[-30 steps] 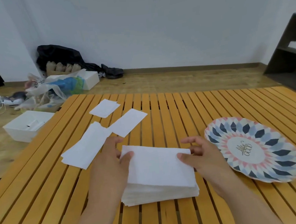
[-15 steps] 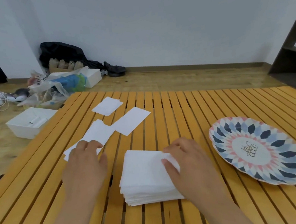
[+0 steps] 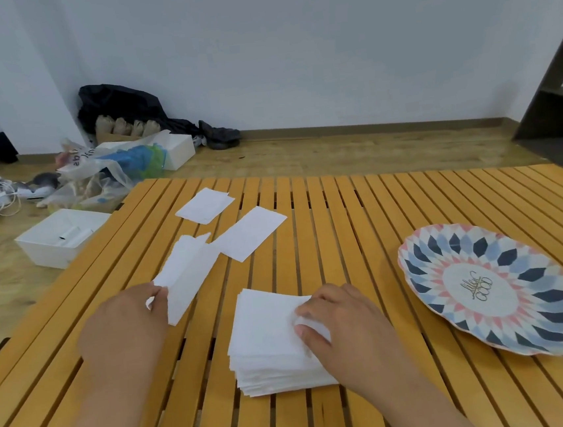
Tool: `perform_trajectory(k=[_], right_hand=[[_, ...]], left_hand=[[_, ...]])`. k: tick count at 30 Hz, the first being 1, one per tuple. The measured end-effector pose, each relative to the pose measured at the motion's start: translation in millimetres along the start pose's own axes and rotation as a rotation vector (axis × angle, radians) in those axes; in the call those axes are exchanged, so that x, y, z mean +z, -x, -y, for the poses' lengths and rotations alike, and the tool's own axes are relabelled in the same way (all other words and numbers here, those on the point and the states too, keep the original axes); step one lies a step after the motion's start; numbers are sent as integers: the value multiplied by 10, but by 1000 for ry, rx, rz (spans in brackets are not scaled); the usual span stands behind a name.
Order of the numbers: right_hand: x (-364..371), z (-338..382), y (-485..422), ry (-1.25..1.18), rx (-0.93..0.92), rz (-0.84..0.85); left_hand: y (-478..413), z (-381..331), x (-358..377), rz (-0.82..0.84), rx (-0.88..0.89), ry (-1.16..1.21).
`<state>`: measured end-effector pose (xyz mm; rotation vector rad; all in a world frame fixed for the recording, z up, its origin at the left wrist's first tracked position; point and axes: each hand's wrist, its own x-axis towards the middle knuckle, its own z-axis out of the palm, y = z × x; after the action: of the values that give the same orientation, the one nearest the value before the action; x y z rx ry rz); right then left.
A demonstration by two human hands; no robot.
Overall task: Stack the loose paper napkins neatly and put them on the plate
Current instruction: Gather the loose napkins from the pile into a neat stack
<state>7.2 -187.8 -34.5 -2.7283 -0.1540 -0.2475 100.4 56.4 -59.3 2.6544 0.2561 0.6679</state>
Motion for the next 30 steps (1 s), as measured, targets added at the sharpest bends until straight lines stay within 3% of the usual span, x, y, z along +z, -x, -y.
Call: perform_trajectory(k=[3, 6, 9, 11, 13, 16, 18, 21, 25, 30], right_hand=[[-3, -13, 7, -17, -6, -7], [-17, -33, 13, -35, -4, -22], [-41, -51, -3, -111, 32, -80], [-88, -34, -24, -268, 95, -138], [-167, 18, -55, -563, 179, -175], [-314, 79, -89, -1015, 309, -122], [-372, 101, -87, -1151, 374, -93], [-414, 113, -58, -1163, 437, -113], [-367, 24, -40, -1067, 511, -213], [-332, -66, -24, -920, 529, -211]], left_hand=[[-8, -98, -152, 15, -64, -7], [-12, -157, -313, -60, -20, 33], [-20, -355, -575, -139, 14, 355], [30, -552, -728, -38, -89, 728], [125, -714, -803, 191, -276, 1051], [237, -830, -731, 531, -469, 1296], [288, -873, -669, 674, -494, 1305], [329, -927, -620, 757, -476, 1195], [344, -957, -593, 758, -420, 1147], [340, -915, -492, 609, -259, 1023]])
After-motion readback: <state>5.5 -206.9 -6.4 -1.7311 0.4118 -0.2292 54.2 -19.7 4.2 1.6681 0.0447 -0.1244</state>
